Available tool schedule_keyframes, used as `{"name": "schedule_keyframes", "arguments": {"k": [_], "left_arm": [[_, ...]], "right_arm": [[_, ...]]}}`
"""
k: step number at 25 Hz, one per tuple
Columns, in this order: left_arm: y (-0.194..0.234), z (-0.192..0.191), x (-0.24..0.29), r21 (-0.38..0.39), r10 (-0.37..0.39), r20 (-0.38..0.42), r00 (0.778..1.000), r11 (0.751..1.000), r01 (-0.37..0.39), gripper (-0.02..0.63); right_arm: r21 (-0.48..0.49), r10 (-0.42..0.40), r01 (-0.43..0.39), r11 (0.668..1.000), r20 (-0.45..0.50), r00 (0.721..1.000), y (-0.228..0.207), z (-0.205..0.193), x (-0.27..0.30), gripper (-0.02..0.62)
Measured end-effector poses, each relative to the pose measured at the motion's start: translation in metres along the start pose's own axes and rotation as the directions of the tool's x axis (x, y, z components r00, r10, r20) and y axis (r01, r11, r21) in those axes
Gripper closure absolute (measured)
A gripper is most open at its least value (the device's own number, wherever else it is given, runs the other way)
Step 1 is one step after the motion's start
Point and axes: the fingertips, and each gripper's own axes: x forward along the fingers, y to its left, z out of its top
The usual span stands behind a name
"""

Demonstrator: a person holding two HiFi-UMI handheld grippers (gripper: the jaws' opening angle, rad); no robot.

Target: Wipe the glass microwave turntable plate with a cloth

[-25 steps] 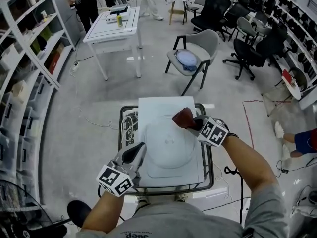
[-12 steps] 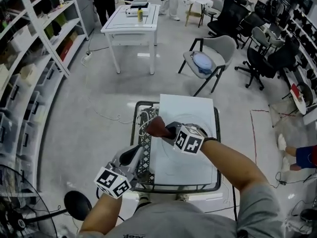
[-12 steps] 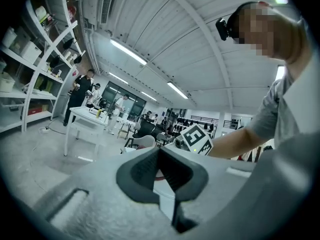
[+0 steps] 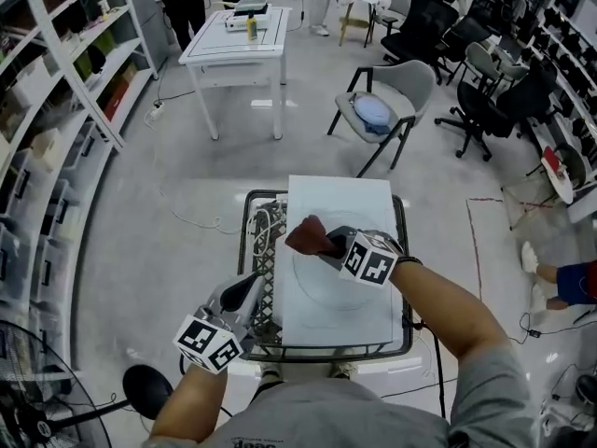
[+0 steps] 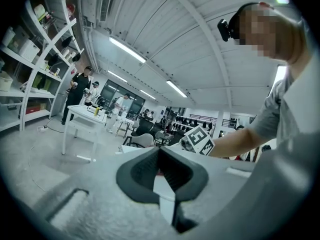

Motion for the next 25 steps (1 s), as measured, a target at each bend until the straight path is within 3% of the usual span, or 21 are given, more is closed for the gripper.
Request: {"name": "schedule_keyframes", "arguments": {"k": [10,16,20,25], "left_arm": [[-0.053,-0.013,0.055,0.010,-0.074,-0.022,0.997,0.997,0.074,0.607],[-0.068,-0.019,0.071,0.016,-0.100,-0.038,0.994,0.995,0.100,0.607],[-0.066,-0.017,0.070,0.018,-0.097,-0.030,0.995,0.995,0.097,0.607],[-0.045,-0.007,0.046,0.011,-0.055,-0.003,0.998,0.998,0.055,0.607]], "right_arm": [[0.105,-0.109,0.117,0.988,-0.079,0.991,-0.024,-0.119,-0.078,0.531],[0.139,-0.147,0.161,0.977,-0.107,0.983,-0.030,-0.152,-0.099,0.531],[0.147,-0.161,0.170,0.974,-0.067,0.985,-0.031,-0.138,-0.102,0.531],[0.079,-0.105,0.102,0.992,0.034,0.994,-0.015,-0.061,-0.074,0.531]]}}
